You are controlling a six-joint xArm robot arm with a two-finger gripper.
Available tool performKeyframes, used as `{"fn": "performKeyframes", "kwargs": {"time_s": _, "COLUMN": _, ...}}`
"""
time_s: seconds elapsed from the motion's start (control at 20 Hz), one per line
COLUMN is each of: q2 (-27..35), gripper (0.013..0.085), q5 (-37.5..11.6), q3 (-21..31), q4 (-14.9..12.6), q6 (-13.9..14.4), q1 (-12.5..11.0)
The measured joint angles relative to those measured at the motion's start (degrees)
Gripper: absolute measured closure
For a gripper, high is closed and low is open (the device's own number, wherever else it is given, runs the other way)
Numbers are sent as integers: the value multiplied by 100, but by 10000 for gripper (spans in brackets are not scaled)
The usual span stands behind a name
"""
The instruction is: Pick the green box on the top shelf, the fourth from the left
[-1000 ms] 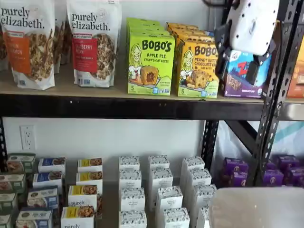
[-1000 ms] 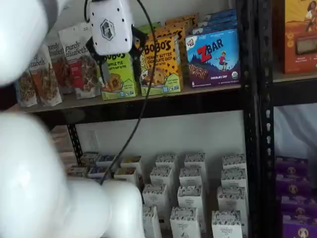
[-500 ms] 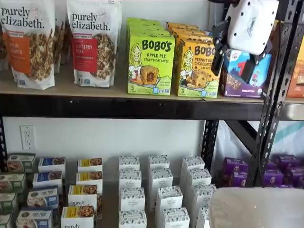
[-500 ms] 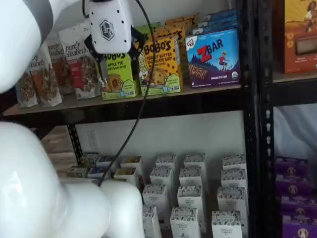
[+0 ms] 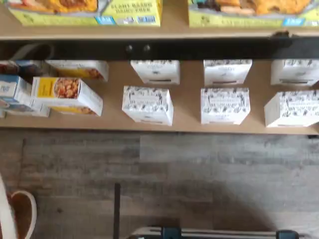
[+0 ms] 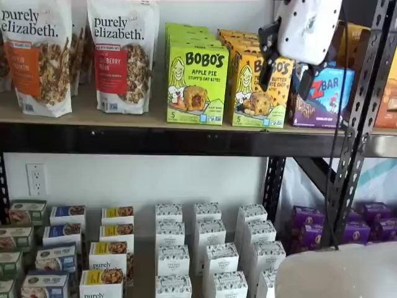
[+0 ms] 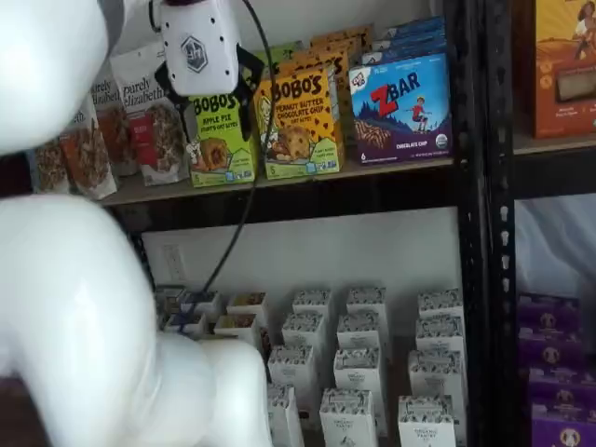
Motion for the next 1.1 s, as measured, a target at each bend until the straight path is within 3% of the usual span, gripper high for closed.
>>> {"fn": "performKeyframes", "kwargs": {"time_s": 0.15, "q2": 178, "gripper": 130, "q5": -292, "q3": -70, "q4": -129, "q6": 269, "q1": 322}}
{"fn": "performKeyframes", "kwargs": {"time_s": 0.35, "q2": 471, "gripper": 130, "q5": -679, "q3": -216, "q4": -243, "q6": 483, "q1": 586}}
{"fn": "performKeyframes", "kwargs": {"time_s": 0.85, "q2": 1332, "gripper": 130, "q5": -1521, "q3": -724, "q4": -478, "q6": 874, "q1": 1058}}
{"fn": "performKeyframes", "kwargs": {"time_s": 1.1, "q2": 1713, "gripper": 130, "q5": -1712, "q3": -980, "q4": -421, "q6": 973, "q1": 1176}}
